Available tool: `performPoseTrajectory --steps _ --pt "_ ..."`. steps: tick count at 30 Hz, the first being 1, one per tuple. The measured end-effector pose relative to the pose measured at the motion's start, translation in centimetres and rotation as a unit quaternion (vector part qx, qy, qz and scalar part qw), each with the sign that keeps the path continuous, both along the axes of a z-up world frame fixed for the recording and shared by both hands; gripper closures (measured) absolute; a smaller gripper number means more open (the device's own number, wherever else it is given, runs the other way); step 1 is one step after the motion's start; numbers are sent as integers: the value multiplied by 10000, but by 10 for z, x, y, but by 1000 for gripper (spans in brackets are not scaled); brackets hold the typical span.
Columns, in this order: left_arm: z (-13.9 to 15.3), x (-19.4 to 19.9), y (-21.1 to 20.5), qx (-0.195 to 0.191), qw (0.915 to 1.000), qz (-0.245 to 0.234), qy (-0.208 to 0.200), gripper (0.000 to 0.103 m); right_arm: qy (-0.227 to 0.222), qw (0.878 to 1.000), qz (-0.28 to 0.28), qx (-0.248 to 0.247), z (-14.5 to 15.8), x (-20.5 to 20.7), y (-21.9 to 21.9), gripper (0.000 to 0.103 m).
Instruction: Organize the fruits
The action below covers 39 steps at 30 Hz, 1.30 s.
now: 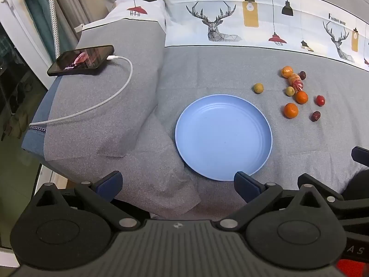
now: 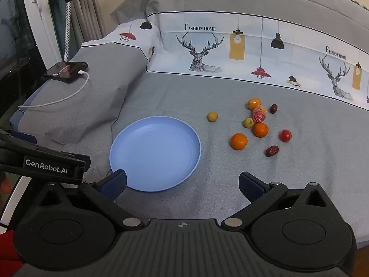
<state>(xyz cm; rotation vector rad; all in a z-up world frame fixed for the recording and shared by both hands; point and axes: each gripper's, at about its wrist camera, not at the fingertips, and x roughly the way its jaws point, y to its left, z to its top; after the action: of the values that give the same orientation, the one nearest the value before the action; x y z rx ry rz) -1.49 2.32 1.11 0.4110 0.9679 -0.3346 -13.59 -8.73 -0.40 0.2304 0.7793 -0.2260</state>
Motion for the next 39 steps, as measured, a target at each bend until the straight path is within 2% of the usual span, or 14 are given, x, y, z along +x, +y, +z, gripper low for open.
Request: performPoseTrajectory --steps 18,28,33,39 --pt "1 0 2 10 10000 -14 7 0 -30 10000 -8 1 1 1 2 0" --pt "-4 3 1 61 10000 33 54 0 -146 9997 20 208 -4 2 0 0" --pt "-9 10 -5 135 9998 73 127 0 -140 9992 -270 265 -13 4 -13 0" --pt "-17 24 -29 187 9994 -80 264 0 136 9963 -777 342 -34 8 -42 0"
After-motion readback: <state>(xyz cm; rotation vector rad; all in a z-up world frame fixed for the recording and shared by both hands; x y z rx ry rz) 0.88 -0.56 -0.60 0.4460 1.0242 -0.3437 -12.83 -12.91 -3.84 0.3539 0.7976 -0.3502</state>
